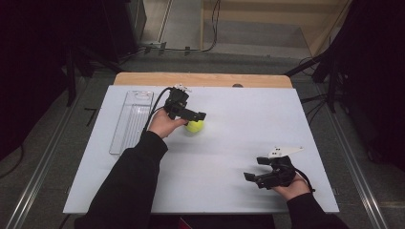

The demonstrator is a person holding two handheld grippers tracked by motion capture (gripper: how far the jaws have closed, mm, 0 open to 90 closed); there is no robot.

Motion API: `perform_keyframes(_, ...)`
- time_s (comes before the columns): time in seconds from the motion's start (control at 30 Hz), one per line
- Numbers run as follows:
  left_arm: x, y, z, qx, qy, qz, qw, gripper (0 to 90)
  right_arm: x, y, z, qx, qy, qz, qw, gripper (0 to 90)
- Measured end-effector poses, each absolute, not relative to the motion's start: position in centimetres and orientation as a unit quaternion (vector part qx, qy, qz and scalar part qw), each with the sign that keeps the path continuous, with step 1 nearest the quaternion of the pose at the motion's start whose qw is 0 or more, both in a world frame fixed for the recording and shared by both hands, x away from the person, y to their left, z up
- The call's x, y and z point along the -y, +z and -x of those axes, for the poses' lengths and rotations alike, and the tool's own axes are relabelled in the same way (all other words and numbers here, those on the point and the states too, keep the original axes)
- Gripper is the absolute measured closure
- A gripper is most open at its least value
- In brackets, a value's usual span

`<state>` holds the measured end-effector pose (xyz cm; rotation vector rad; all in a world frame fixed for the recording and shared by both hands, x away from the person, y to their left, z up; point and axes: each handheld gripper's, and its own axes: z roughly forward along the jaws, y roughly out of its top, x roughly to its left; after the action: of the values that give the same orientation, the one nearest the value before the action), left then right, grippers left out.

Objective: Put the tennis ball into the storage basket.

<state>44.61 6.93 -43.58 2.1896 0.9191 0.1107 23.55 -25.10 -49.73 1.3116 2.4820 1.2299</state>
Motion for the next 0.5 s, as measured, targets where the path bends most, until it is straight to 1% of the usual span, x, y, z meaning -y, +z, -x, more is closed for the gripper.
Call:
perform_keyframes(0.2, -6.31, -43.72, -45.11, -0.36, 0.048, -0.851, 0.38, 0.0, 25.16, -49.7, -23.54, -0.809, 0.403, -0.427, 0.038, 11.5)
perform_keyframes(0.5, -6.19, -44.31, -45.2, -0.361, 0.054, -0.854, 0.371, 0.0, 25.15, -49.67, -23.49, -0.808, 0.403, -0.428, 0.037, 11.5)
